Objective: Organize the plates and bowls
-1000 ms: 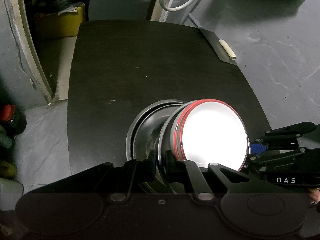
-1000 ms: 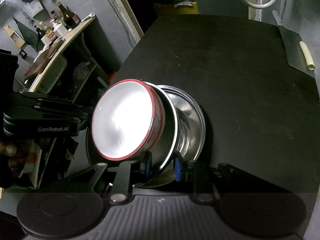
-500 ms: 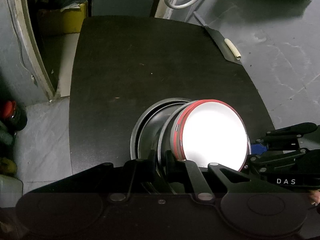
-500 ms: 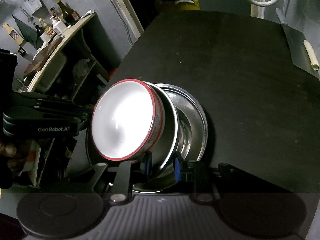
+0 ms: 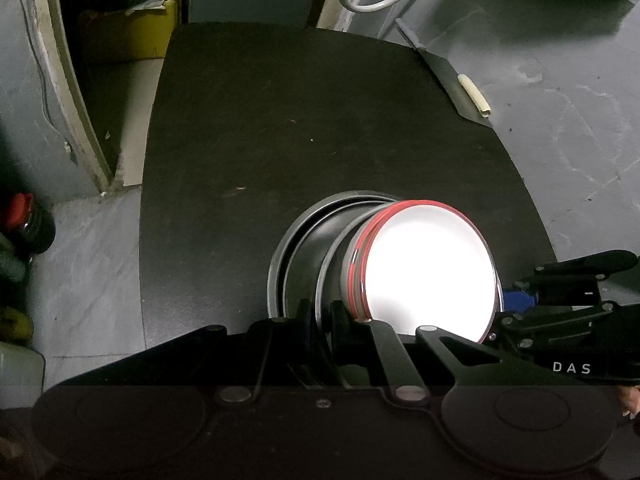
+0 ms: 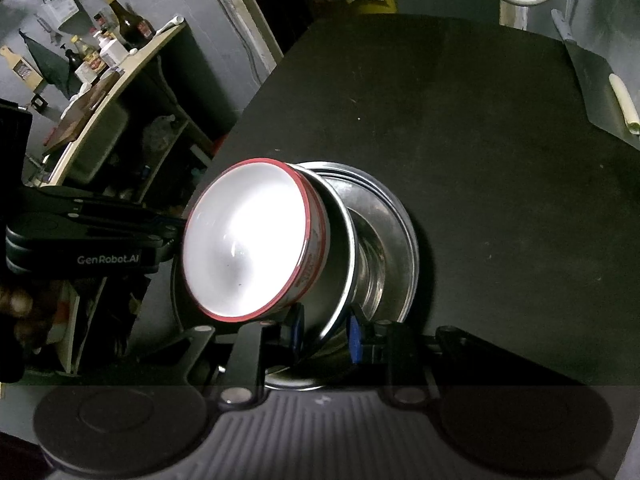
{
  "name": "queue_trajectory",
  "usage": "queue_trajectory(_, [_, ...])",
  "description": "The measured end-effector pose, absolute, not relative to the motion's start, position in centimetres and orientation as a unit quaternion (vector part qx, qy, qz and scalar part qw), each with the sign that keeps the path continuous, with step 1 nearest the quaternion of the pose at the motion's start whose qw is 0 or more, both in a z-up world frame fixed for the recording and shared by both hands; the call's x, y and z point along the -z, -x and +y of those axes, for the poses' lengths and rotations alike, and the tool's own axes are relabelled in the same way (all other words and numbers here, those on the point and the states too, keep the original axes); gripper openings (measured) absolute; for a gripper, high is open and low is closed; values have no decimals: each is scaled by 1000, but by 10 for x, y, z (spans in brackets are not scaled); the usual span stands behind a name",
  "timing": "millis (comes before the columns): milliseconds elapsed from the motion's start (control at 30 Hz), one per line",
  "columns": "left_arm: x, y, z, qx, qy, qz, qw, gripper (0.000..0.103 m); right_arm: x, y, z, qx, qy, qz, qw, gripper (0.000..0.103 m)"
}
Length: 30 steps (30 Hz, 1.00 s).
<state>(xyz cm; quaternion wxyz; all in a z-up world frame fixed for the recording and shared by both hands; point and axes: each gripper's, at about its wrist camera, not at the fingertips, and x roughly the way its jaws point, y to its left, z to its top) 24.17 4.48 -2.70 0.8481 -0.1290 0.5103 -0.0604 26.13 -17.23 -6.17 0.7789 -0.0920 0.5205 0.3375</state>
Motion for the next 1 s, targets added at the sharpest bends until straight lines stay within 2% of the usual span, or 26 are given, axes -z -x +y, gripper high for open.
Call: queue_trajectory(1000, [37, -242, 41, 42, 143, 511, 846, 8, 71, -258, -173, -324, 76, 522, 785, 25])
